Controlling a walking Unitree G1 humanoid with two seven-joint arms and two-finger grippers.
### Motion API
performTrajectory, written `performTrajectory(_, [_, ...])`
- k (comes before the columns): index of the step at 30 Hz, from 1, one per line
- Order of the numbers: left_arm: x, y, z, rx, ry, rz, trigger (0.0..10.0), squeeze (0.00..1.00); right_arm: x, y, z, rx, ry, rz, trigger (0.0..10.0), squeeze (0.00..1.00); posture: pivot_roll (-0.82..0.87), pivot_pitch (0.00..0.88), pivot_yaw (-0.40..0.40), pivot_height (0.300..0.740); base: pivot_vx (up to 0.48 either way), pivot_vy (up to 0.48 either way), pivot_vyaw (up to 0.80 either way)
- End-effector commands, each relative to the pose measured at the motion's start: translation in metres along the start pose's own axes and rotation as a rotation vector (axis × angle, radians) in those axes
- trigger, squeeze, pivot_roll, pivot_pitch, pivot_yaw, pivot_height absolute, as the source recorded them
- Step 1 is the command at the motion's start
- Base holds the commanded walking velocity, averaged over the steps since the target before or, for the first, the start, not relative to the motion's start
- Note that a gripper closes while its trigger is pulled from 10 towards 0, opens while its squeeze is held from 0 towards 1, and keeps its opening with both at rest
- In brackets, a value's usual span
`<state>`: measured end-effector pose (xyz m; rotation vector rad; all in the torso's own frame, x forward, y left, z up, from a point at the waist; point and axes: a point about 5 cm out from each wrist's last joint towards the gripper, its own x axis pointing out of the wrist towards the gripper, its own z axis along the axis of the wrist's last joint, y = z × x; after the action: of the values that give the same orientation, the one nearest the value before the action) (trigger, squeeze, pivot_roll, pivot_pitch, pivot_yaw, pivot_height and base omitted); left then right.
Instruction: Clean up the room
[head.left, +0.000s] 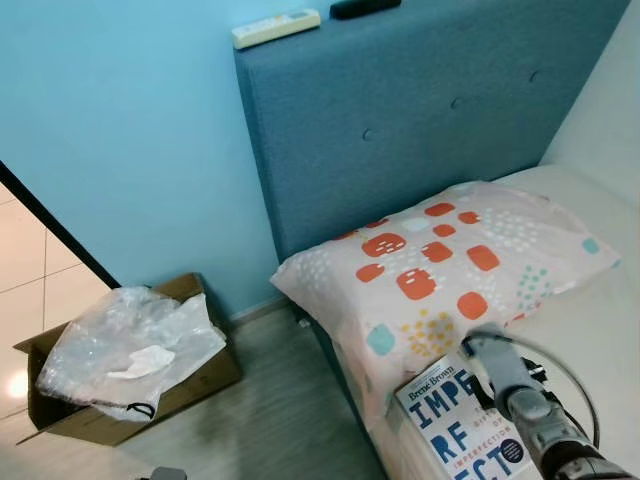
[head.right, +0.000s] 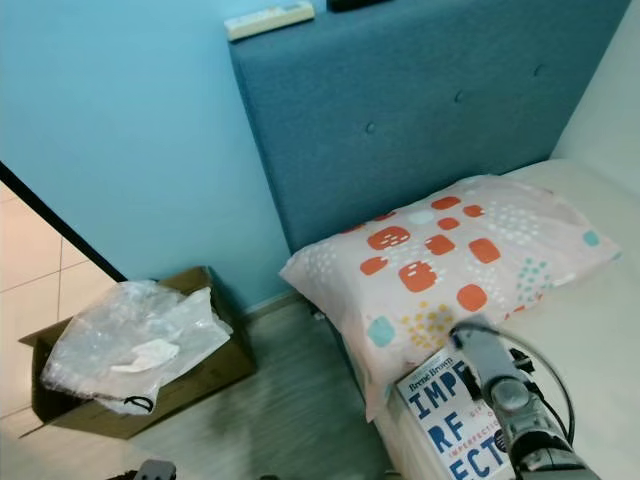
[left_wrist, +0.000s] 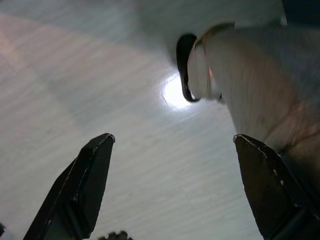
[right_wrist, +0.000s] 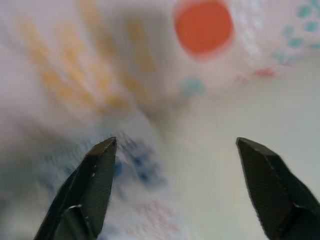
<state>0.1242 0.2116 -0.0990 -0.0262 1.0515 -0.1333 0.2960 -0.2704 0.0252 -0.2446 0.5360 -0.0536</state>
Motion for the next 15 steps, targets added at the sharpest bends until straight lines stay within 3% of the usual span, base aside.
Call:
performTrajectory(1, [0.000,-0.004,-0.009,-0.040,0.035,0.006,10.0,0.00,0.000,0.018,-0.001,0.168,-0.037,0.125,10.0,0.00,-0.04,0.115,0.055,0.735,0.000,0.000,0.00])
performTrajectory(2, [0.003,-0.004,-0.001,-0.034,0.025,0.038,10.0,0.00,-0.002,0.051,0.000,0.275,-0.085,0.345,10.0,0.00,-0.06,0.083,0.043,0.735,0.000,0.000,0.00])
performTrajectory(4, [0.003,-0.004,-0.001,-0.034,0.025,0.038,10.0,0.00,-0.002,0.051,0.000,0.275,-0.085,0.345,10.0,0.00,-0.06,0.083,0.043,0.735,0.000,0.000,0.00])
performTrajectory(5, [0.005,-0.002,0.008,-0.021,0.014,0.082,10.0,0.00,-0.009,0.084,-0.001,0.347,-0.115,0.565,10.0,0.00,-0.07,0.060,0.036,0.735,0.000,0.000,0.00])
performTrajectory(6, [0.005,-0.002,0.008,-0.021,0.014,0.082,10.0,0.00,-0.009,0.084,-0.001,0.347,-0.115,0.565,10.0,0.00,-0.07,0.060,0.036,0.735,0.000,0.000,0.00])
performTrajectory(8, [0.009,0.003,0.029,-0.006,-0.026,0.162,10.0,0.00,-0.030,0.141,-0.014,0.398,-0.090,0.930,10.0,0.00,-0.08,0.015,0.027,0.735,0.000,0.000,0.00])
performTrajectory(9, [0.009,0.003,0.029,-0.006,-0.026,0.162,10.0,0.00,-0.030,0.141,-0.014,0.398,-0.090,0.930,10.0,0.00,-0.08,0.015,0.027,0.735,0.000,0.000,0.00])
performTrajectory(10, [0.009,0.006,0.040,0.002,-0.048,0.200,10.0,0.00,-0.038,0.158,-0.030,0.341,-0.012,1.006,10.0,0.00,-0.08,0.000,0.026,0.735,0.000,0.000,0.00])
performTrajectory(12, [0.009,0.006,0.040,0.002,-0.048,0.200,10.0,0.00,-0.038,0.158,-0.030,0.341,-0.012,1.006,10.0,0.00,-0.08,0.000,0.026,0.735,0.000,0.000,0.00])
performTrajectory(13, [0.009,0.013,0.055,0.010,-0.080,0.262,10.0,0.00,-0.043,0.165,-0.064,0.148,0.186,0.917,10.0,0.00,-0.09,0.000,0.019,0.735,0.000,0.000,0.00])
performTrajectory(14, [0.009,0.013,0.055,0.010,-0.080,0.262,10.0,0.00,-0.043,0.165,-0.064,0.148,0.186,0.917,10.0,0.00,-0.09,0.000,0.019,0.735,0.000,0.000,0.00])
performTrajectory(15, [0.009,0.015,0.059,-0.008,-0.086,0.277,10.0,0.00,-0.041,0.156,-0.081,0.062,0.286,0.775,10.0,0.00,-0.10,0.000,0.016,0.735,0.000,0.000,0.00])
